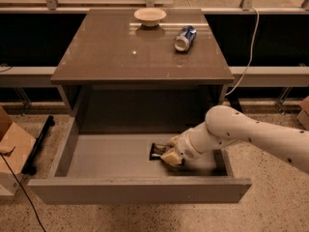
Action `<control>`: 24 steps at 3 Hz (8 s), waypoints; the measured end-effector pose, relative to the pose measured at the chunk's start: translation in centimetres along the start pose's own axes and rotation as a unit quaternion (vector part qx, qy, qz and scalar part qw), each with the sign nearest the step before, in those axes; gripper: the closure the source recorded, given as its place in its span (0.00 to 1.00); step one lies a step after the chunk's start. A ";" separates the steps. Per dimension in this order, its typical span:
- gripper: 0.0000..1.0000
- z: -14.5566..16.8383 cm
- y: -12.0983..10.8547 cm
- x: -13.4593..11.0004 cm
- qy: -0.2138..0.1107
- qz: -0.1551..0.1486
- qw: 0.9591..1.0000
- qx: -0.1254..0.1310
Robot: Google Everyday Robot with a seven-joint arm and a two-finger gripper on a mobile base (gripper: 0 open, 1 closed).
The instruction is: Pick rxbar chocolate from top drawer and place on counter
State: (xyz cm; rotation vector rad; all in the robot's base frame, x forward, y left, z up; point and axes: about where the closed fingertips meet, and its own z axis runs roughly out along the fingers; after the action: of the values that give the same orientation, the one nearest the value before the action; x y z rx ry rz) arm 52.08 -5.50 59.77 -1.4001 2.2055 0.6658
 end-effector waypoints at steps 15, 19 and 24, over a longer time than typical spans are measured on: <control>1.00 -4.3 2.1 -6.3 -0.031 -0.078 0.996 0.019; 1.00 -13.3 0.6 -16.2 -0.057 -0.137 0.988 0.044; 0.73 -19.4 -14.3 -25.9 -0.157 -0.144 0.963 0.165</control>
Offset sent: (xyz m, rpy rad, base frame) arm 0.0000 0.0000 0.0000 0.0000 0.0000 0.0000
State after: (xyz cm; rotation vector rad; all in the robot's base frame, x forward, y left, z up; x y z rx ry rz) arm 73.13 -4.44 88.21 -1.3034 1.7270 0.3650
